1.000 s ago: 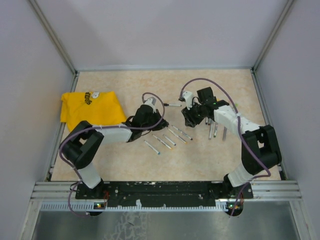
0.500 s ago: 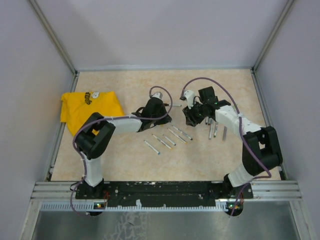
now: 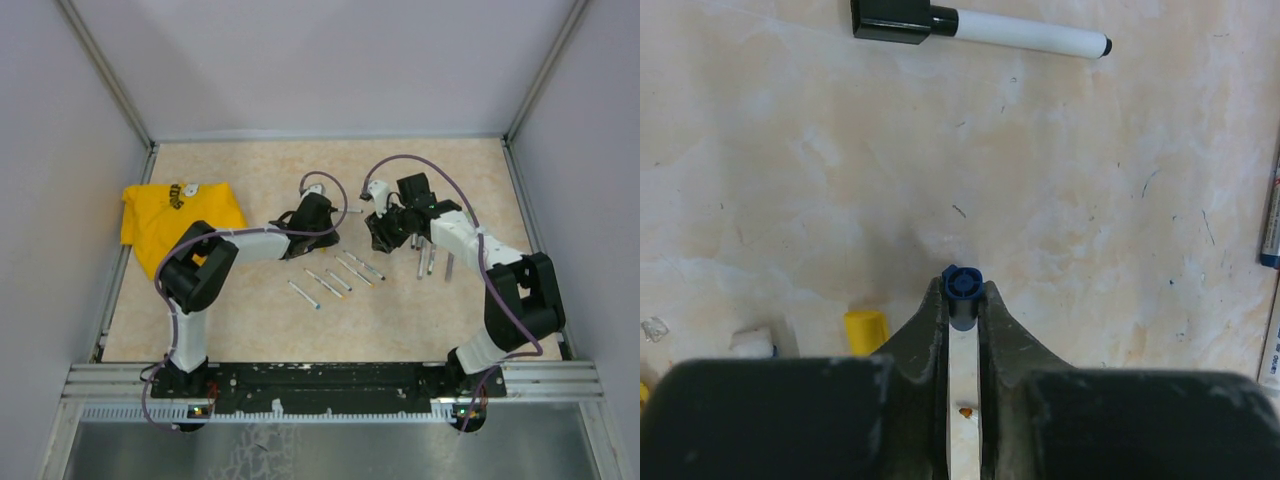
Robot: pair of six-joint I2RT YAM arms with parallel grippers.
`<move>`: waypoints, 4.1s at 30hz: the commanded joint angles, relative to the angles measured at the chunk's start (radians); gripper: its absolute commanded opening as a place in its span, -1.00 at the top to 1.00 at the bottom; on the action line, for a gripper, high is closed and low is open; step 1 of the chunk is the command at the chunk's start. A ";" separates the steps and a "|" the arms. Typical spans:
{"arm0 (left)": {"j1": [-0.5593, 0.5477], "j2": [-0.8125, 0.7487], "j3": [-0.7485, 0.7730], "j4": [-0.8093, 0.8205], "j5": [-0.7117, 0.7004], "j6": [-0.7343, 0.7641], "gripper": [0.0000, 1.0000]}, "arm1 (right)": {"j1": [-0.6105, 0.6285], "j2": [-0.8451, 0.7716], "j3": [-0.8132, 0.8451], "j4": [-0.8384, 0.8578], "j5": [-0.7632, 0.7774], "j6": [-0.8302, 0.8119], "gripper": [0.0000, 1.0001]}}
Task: Open the pen caps
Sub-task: Place the pen cap at the center of the board, then pick up the pen from the center of the board.
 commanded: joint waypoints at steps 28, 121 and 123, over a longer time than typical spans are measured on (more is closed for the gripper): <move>0.013 -0.218 -0.029 -0.065 -0.063 0.076 -0.37 | -0.015 -0.071 -0.003 0.020 -0.052 -0.011 0.16; 0.013 -1.198 -0.470 -0.162 0.131 0.409 -1.00 | -0.100 0.052 0.166 0.009 -0.500 -0.446 0.16; 0.013 -1.199 -0.488 -0.151 0.133 0.406 -1.00 | -0.095 0.050 0.155 0.026 -0.496 -0.443 0.16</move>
